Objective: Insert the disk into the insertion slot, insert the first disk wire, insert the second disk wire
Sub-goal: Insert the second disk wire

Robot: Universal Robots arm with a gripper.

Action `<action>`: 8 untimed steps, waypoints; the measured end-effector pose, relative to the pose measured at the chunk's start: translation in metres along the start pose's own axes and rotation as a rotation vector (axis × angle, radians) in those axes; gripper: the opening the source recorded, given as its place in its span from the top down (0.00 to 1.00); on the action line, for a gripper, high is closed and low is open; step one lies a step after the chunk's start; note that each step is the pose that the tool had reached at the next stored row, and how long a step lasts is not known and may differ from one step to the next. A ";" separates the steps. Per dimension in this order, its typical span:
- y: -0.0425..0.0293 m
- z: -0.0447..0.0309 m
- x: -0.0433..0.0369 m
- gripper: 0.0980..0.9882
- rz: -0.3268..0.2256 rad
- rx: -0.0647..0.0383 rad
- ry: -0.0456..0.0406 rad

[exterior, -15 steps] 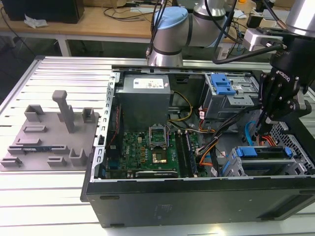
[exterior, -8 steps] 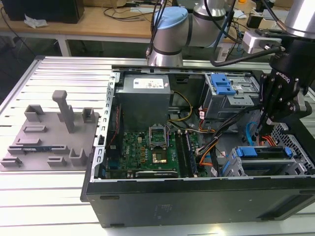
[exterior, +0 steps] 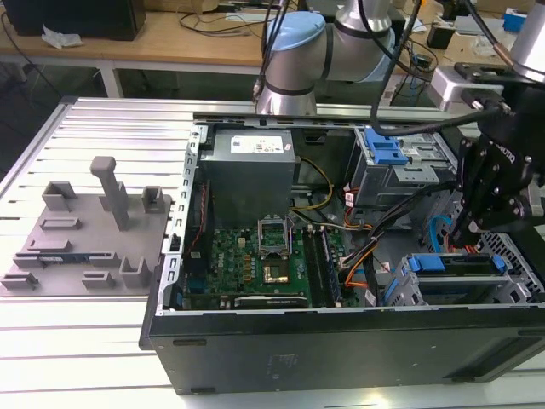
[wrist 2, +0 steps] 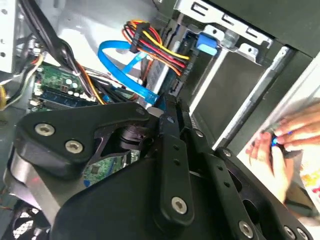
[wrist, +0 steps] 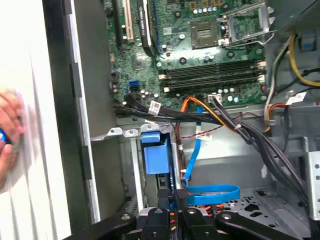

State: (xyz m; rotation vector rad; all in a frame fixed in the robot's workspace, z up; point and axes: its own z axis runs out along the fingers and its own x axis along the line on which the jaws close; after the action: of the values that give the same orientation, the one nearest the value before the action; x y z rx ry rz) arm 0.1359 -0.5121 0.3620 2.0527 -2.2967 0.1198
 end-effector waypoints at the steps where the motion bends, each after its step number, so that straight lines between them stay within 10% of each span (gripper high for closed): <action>1: -0.0002 0.0003 0.0016 0.93 0.000 -0.002 -0.0162; 3: -0.0004 0.0007 0.0040 0.93 0.000 -0.005 -0.0427; 8: -0.0005 0.0007 0.0043 0.93 -0.001 -0.005 -0.0437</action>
State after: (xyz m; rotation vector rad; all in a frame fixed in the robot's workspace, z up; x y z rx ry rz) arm 0.1359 -0.5164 0.3618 2.0744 -2.3187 0.0699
